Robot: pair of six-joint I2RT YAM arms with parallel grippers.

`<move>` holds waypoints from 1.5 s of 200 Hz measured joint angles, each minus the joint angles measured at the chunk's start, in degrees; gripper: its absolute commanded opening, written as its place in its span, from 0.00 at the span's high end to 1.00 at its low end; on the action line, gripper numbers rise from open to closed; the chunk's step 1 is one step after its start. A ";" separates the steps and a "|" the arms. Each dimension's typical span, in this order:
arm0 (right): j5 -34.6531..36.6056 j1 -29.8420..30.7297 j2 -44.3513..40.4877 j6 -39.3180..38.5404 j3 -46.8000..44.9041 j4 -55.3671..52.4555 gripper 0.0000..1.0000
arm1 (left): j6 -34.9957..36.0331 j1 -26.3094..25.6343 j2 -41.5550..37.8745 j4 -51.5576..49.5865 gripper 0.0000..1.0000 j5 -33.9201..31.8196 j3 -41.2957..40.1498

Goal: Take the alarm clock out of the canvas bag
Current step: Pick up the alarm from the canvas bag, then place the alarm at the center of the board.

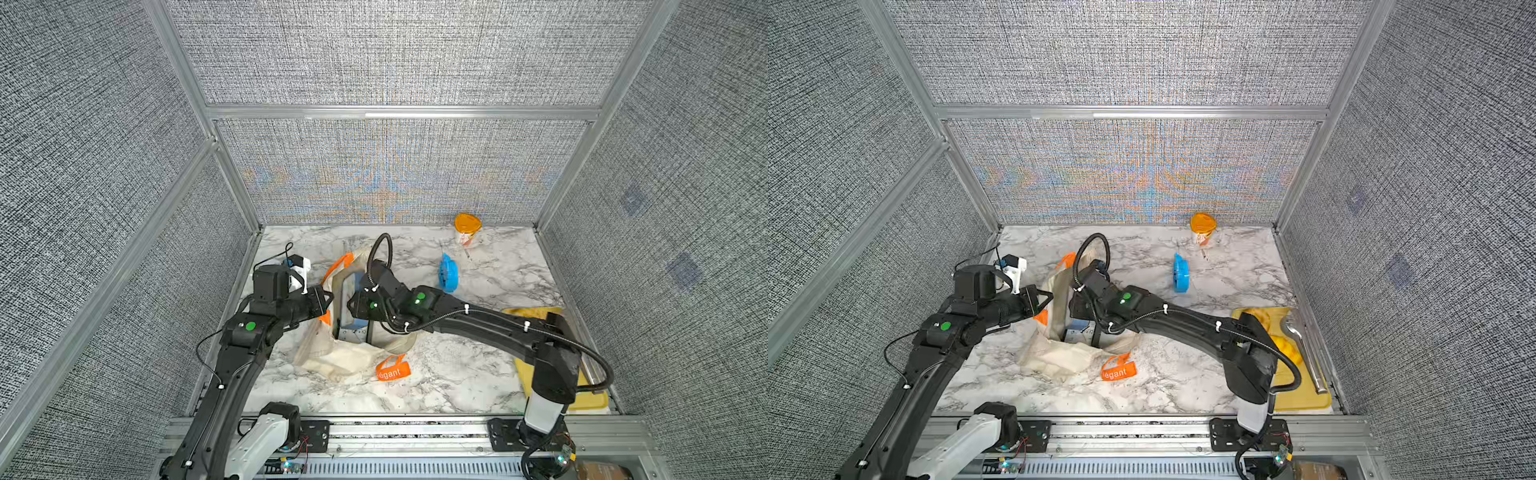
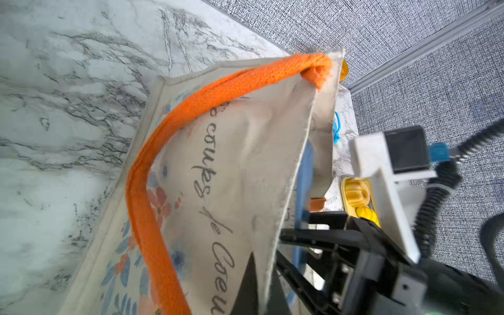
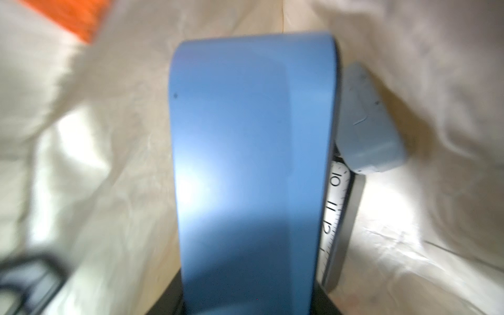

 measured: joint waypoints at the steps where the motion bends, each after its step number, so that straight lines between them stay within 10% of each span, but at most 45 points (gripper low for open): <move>1: 0.02 0.00 -0.22 -0.20 0.02 -0.20 0.68 | 0.02 0.00 0.02 -0.07 1.00 -0.04 0.07; 169: 5.55 -4.46 -22.05 -13.42 10.34 -32.35 0.68 | 7.76 2.21 1.25 -3.72 1.00 -9.86 9.51; 300: -0.04 -24.68 -3.50 -27.91 13.33 -38.29 0.66 | 11.96 2.38 -3.04 3.30 0.99 -2.62 0.28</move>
